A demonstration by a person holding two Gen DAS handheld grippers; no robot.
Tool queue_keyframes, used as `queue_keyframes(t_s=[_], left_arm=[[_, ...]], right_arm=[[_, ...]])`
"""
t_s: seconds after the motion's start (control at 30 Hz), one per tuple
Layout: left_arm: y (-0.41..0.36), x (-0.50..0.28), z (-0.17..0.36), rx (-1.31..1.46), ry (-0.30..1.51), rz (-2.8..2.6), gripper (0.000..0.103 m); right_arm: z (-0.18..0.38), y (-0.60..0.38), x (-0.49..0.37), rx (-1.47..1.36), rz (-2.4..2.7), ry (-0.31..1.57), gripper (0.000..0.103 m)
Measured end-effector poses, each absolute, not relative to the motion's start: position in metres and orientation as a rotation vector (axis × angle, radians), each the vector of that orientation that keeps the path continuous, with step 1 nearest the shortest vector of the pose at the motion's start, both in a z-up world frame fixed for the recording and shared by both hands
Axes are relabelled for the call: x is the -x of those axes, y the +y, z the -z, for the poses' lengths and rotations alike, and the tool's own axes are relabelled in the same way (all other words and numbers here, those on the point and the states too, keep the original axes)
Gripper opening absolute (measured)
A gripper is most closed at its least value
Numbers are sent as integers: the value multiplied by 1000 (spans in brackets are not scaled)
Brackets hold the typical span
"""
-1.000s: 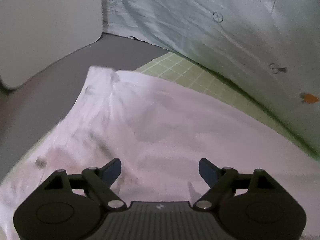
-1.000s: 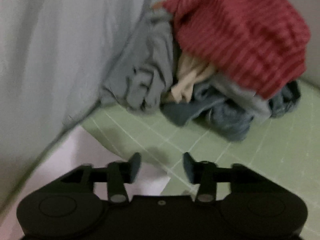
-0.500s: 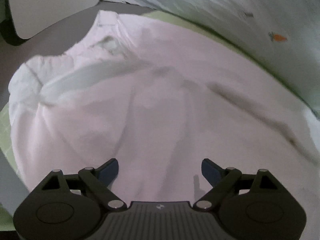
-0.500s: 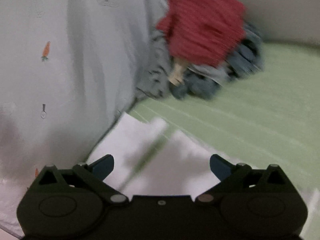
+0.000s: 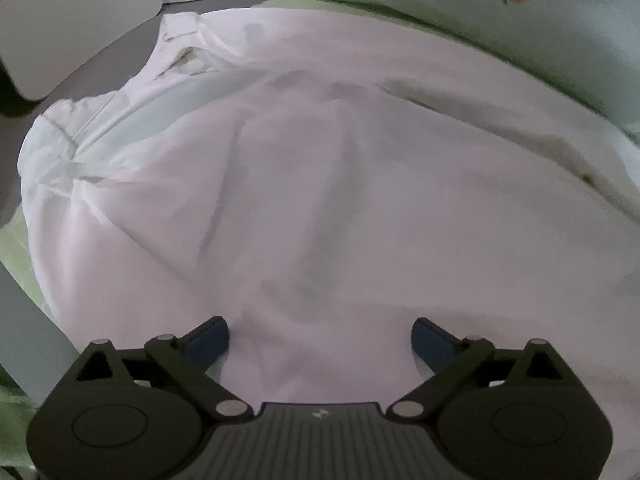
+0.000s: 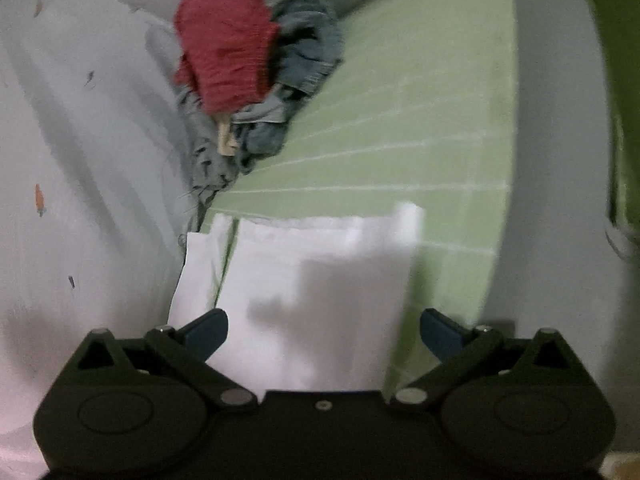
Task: Fold clothes
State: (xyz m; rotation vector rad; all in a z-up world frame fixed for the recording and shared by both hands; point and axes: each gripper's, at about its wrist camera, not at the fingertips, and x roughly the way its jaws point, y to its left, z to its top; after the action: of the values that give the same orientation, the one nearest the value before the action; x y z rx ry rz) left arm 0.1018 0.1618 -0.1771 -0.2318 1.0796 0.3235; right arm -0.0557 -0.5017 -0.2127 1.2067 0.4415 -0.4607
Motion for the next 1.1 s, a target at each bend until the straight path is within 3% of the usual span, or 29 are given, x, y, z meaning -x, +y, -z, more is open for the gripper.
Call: queue_keyframes(t_s=[0.43,0.7,1.1], left_arm=[[153,-112,182,199,1107,-359,103],[153,-109,182,213,1096,-358,103],[242,-55,151,627,864,-394,103]], right_arm=[[235,-504,40,-1368,327,395,103],[230,-500,15,-1314,287,481,103],[213,-479,0,-1139,358,561,103]])
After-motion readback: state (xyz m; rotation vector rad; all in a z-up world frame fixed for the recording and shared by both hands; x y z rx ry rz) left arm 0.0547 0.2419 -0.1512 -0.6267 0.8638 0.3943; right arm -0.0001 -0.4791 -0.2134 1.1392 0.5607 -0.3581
